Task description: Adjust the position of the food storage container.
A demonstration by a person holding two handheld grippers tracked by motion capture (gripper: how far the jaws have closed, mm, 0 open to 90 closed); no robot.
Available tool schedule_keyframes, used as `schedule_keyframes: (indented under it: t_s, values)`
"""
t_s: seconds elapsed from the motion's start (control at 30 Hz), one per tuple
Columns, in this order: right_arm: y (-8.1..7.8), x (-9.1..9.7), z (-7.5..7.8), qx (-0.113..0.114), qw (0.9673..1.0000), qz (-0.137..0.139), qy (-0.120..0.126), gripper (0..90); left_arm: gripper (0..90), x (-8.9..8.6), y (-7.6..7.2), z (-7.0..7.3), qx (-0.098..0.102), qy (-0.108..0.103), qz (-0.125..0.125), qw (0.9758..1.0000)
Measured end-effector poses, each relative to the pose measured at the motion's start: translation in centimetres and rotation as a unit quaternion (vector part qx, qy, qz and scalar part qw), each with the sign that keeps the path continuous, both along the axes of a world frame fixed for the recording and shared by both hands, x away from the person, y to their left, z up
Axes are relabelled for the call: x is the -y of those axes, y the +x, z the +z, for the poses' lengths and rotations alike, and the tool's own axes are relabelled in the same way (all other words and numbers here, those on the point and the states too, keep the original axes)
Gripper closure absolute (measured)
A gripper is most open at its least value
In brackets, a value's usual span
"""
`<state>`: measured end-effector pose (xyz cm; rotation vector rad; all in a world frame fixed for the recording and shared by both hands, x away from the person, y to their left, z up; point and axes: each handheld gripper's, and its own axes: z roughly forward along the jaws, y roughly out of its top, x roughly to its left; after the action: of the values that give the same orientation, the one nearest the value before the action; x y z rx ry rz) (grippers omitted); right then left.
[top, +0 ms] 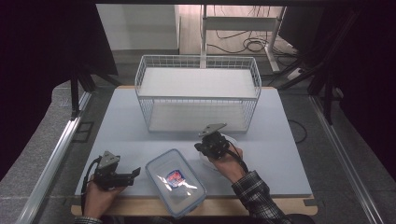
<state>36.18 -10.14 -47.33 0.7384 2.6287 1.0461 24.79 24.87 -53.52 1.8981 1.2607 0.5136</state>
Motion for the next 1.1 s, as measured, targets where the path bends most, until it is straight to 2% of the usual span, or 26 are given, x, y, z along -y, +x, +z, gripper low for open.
schedule_keyframes:
  t_s: [0.1, 0.27, 0.4, 0.53, 0.63, 0.77, 0.83, 0.87, 0.9, 1.03, 1.07, 1.1]
  values:
    - [-0.3, 1.0, 0.2, 0.001, 0.9999, -0.001, -0.012, 89.5, 5.1, -0.1, -0.1, 0.0, 0.0, -0.001, 0.0, 1.0]
    - [-0.6, 2.8, 0.3, -0.004, 0.9999, -0.011, -0.008, 89.5, 5.3, 0.0, -0.1, 0.0, -0.001, 0.0, 0.0, 1.0]
    - [0.1, 4.3, 0.2, -0.008, 0.9992, -0.039, -0.001, 89.4, 5.5, 0.1, 0.0, 0.0, -0.003, 0.002, -0.001, 1.0]
    - [0.9, 4.4, 0.1, -0.009, 0.9989, -0.046, -0.004, 89.4, 5.6, 0.2, -0.1, 0.0, -0.003, 0.005, -0.003, 1.0]
    - [0.9, 4.4, 0.1, -0.008, 0.9987, -0.049, -0.011, 89.4, 5.8, 0.1, -0.1, 0.0, -0.004, 0.003, -0.004, 1.0]
    - [0.7, 5.5, 0.3, -0.009, 0.9981, -0.059, -0.015, 89.4, 6.3, 0.0, -0.1, 0.0, -0.004, -0.004, -0.003, 1.0]
    - [0.4, 6.9, 0.3, -0.007, 0.9974, -0.07, -0.014, 89.4, 7.1, 0.1, -0.2, 0.0, -0.004, -0.007, -0.005, 1.0]
    - [0.4, 6.9, 0.3, -0.007, 0.9974, -0.07, -0.014, 89.4, 7.1, 0.1, -0.1, 0.0, -0.005, -0.006, -0.005, 1.0]
    - [0.2, 8.0, 0.4, -0.004, 0.9967, -0.079, -0.016, 89.4, 7.3, 0.1, -0.1, 0.0, -0.007, -0.003, -0.006, 1.0]
    - [0.0, 9.5, 0.5, -0.005, 0.9954, -0.095, -0.014, 89.4, 8.1, 0.2, -0.1, 0.0, -0.009, 0.0, -0.011, 0.9999]
    - [0.0, 10.8, 0.5, -0.002, 0.9943, -0.106, -0.013, 89.4, 9.1, 0.3, -0.1, 0.0, -0.009, 0.001, -0.012, 0.9999]
    - [0.0, 11.2, 0.5, -0.002, 0.9939, -0.11, -0.012, 89.4, 9.1, 0.3, -0.1, 0.0, -0.009, 0.002, -0.013, 0.9999]
